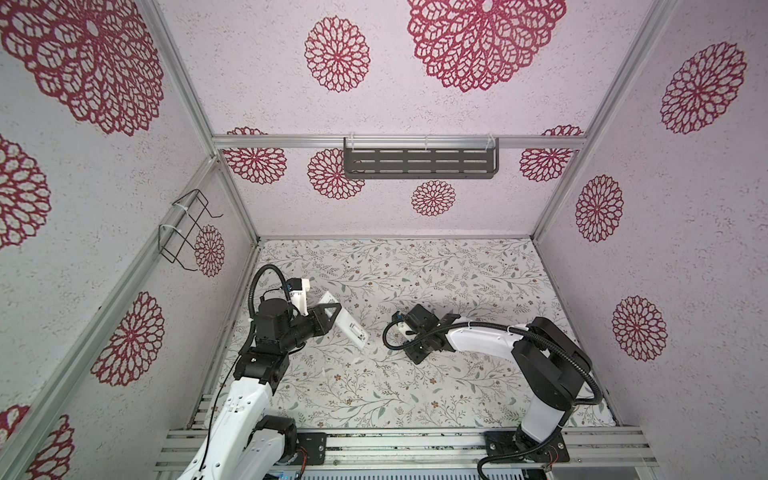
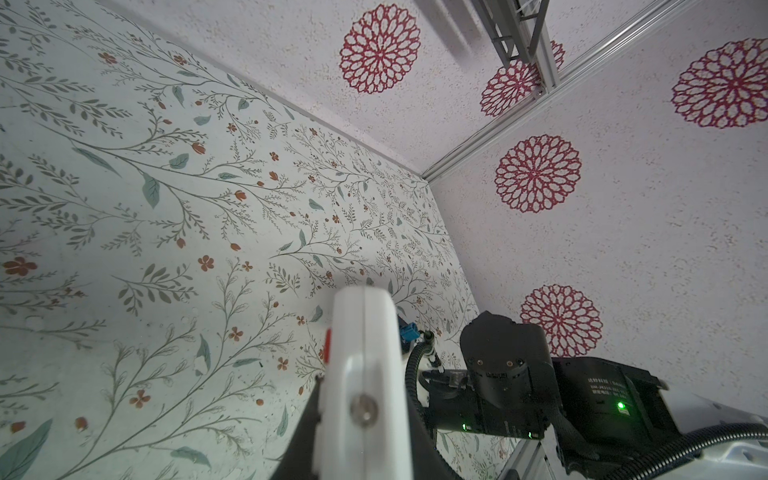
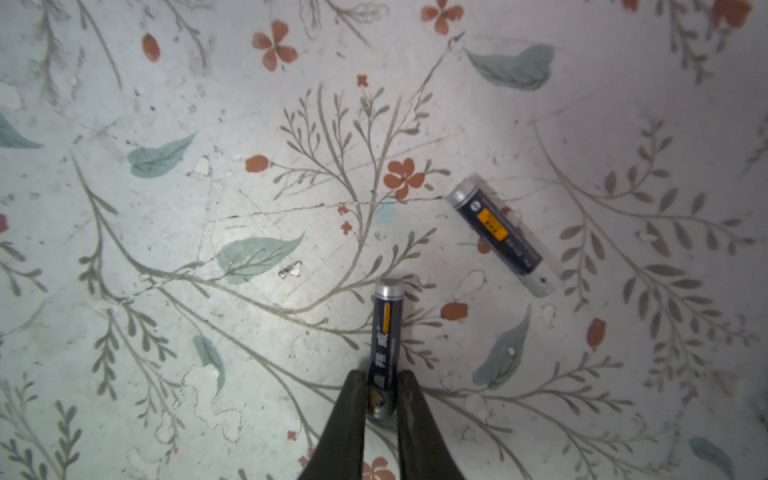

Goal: Load the batteries into the remote control

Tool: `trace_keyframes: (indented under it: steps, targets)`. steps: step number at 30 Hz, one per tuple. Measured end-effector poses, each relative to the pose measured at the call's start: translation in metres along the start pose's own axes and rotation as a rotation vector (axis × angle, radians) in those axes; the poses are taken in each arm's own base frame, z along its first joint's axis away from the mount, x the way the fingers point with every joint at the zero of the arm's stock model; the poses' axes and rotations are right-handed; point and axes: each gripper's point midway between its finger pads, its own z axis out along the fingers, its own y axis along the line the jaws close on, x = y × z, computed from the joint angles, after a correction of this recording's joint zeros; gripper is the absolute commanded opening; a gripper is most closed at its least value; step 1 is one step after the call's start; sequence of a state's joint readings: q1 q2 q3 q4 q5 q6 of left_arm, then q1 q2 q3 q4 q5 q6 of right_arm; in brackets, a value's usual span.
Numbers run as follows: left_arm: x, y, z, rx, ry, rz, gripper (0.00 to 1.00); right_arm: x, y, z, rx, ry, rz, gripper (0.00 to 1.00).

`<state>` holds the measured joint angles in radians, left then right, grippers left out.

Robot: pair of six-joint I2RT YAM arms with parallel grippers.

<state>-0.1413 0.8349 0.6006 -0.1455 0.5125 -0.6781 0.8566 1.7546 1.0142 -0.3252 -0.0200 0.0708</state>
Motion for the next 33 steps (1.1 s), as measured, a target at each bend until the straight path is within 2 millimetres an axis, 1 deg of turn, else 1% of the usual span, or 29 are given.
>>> trace_keyframes:
  steps: [6,12,16,18,22,29,33]
  targets:
    - [-0.001,0.000,0.001,0.009,-0.007,-0.002,0.10,0.004,0.000,-0.002,-0.001,-0.003,0.000,0.15]
    - [0.000,0.001,0.004,0.011,0.000,-0.007,0.10,0.004,0.000,-0.003,-0.002,-0.009,0.000,0.14]
    - [0.000,0.000,0.006,0.020,0.000,-0.008,0.10,0.003,0.002,-0.008,-0.011,-0.024,-0.001,0.14]
    - [0.000,0.001,0.007,0.021,0.005,-0.012,0.10,0.000,0.003,-0.016,-0.020,-0.047,-0.002,0.14]
    - [0.002,0.003,0.010,0.020,0.013,-0.021,0.10,-0.017,0.010,-0.038,-0.055,-0.128,-0.006,0.14]
    - [0.006,0.005,0.016,0.036,0.036,-0.034,0.09,-0.042,0.029,-0.078,-0.145,-0.280,-0.030,0.14]
    - [0.005,0.000,0.016,0.060,0.035,-0.030,0.09,-0.049,0.041,-0.090,-0.180,-0.317,-0.053,0.14]
